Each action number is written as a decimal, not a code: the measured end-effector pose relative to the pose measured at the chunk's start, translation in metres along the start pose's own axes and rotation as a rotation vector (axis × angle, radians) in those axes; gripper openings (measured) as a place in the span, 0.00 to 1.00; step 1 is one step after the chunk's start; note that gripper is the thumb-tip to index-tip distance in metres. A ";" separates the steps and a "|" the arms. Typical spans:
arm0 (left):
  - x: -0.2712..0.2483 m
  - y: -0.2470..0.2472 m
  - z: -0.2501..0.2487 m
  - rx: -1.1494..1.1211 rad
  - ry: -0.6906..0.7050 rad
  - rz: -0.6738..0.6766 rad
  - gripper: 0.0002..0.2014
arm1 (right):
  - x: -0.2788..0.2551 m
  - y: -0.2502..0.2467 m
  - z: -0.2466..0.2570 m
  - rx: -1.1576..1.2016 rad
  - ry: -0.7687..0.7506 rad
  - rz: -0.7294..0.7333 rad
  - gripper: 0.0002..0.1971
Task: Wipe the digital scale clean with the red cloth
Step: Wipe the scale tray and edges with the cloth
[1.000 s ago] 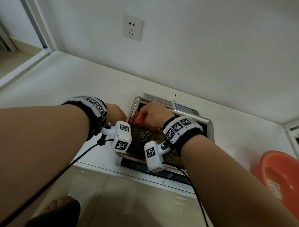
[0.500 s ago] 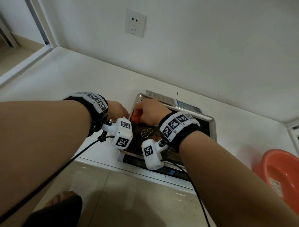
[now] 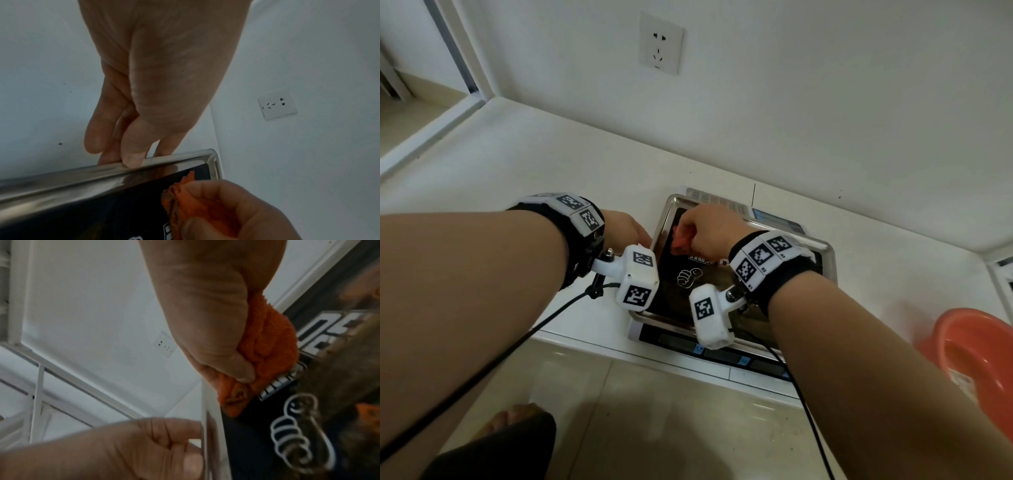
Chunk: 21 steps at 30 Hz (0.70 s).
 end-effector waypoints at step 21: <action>-0.005 -0.001 -0.006 0.087 0.006 -0.061 0.17 | -0.003 0.003 0.012 -0.010 -0.078 0.012 0.15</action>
Point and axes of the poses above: each hand's wrist, its own x-axis towards the middle knuckle, its own y-axis out of the palm, z = x × y, the point moved 8 cm from there along x, towards the middle knuckle, and after that the axes turned 13 degrees about -y, right-handed, at the moved point
